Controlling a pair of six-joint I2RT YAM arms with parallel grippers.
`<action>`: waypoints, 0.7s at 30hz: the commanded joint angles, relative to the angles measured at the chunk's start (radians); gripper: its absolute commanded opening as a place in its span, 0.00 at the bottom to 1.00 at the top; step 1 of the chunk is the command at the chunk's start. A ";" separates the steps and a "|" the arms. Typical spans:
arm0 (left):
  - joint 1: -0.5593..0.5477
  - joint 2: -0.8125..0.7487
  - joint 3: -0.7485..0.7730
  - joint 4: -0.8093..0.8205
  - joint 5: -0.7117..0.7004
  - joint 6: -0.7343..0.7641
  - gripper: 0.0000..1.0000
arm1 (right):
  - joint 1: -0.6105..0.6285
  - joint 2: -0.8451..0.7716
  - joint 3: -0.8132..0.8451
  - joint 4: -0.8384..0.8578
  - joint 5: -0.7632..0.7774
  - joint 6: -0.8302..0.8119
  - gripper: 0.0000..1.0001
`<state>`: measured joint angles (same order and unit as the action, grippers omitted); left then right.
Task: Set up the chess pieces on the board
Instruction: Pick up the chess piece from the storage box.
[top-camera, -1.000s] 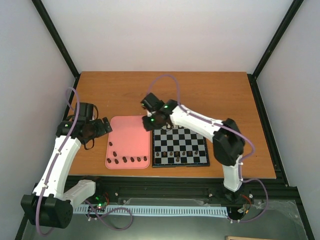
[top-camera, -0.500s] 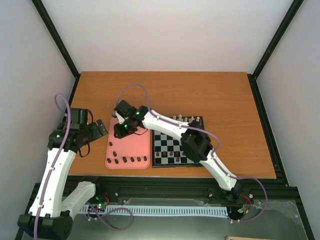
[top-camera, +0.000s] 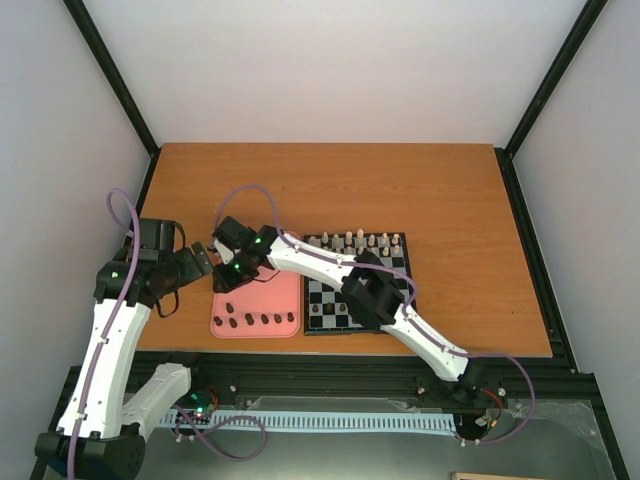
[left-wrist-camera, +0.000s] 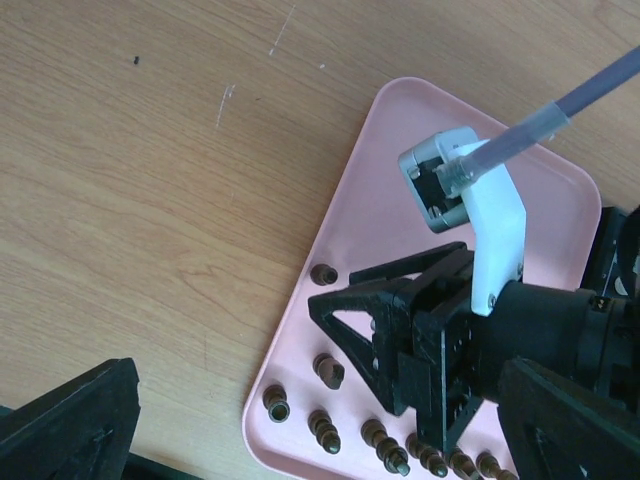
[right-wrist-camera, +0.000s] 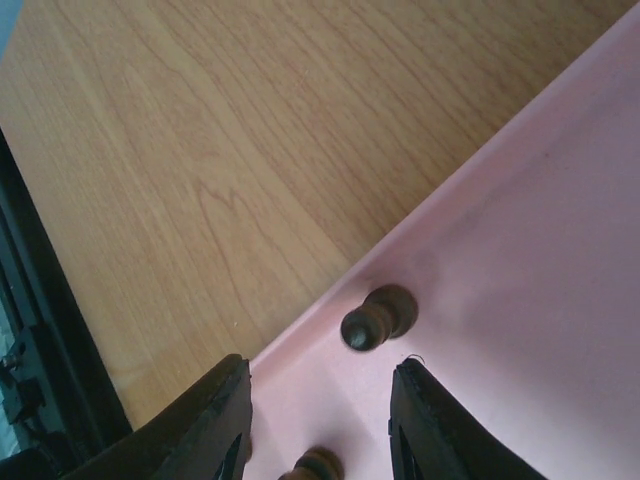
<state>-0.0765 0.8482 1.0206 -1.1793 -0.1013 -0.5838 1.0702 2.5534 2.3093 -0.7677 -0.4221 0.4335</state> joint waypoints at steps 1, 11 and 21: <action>0.007 -0.017 0.040 -0.037 -0.016 -0.012 1.00 | 0.000 0.060 0.070 0.003 0.003 0.006 0.39; 0.006 -0.015 0.042 -0.046 -0.016 -0.004 1.00 | -0.003 0.119 0.135 0.002 0.025 0.021 0.37; 0.007 -0.017 0.023 -0.034 -0.005 -0.005 1.00 | -0.004 0.114 0.134 -0.032 0.052 0.011 0.21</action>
<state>-0.0765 0.8413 1.0225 -1.2049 -0.1078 -0.5835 1.0672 2.6530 2.4138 -0.7746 -0.3950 0.4519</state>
